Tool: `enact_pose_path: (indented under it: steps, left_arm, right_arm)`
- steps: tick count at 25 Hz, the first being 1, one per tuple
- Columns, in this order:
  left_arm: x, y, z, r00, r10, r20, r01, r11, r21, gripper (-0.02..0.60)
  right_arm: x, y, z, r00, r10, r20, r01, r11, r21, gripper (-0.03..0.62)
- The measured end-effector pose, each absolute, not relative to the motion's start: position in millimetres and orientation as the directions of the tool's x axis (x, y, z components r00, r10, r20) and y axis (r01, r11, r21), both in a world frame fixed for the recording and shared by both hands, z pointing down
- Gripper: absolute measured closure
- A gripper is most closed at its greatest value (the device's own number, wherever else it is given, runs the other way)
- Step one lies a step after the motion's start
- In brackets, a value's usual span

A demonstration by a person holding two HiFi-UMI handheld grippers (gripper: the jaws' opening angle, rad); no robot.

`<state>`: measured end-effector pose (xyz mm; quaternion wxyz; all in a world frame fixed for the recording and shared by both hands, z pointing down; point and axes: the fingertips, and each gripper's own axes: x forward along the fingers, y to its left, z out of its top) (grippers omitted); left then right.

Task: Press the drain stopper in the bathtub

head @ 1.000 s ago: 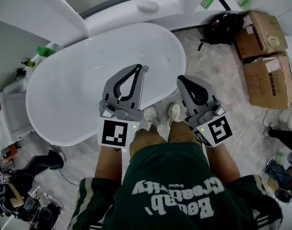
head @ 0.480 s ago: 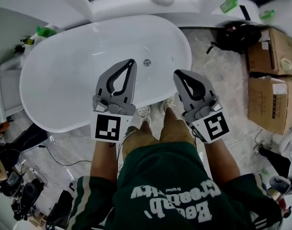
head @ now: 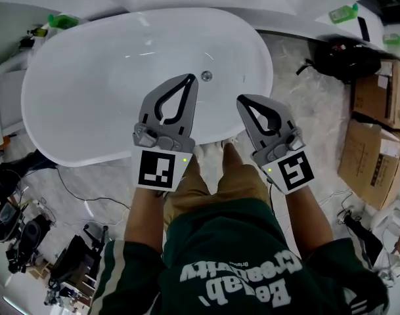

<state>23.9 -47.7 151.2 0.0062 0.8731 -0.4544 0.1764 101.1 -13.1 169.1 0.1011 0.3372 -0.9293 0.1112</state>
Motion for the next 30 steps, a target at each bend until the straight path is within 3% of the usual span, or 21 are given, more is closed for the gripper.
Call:
enact_pose_path:
  steps: [7, 16, 30]
  left_arm:
    - [7.2, -60.5, 218.2, 0.542, -0.775, 0.326, -0.792, -0.601, -0.111, 0.58]
    - [-37.9, -61.9, 317.2, 0.587, -0.754, 0.295, -0.777, -0.627, -0.056, 0.58]
    - [-56.8, -75.9, 443.8, 0.55, -0.771, 0.319, -0.814, -0.581, 0.0, 0.58]
  right_arm:
    - [89.4, -11.5, 264.4, -0.695, -0.575, 0.432, -0.673, 0.731, -0.11, 0.585]
    - [44.1, -22.2, 374.5, -0.642, -0.548, 0.537, -0.678, 0.733, -0.062, 0.585]
    - [6.2, -44.7, 521.3, -0.629, -0.506, 0.59, -0.666, 0.742, -0.074, 0.585]
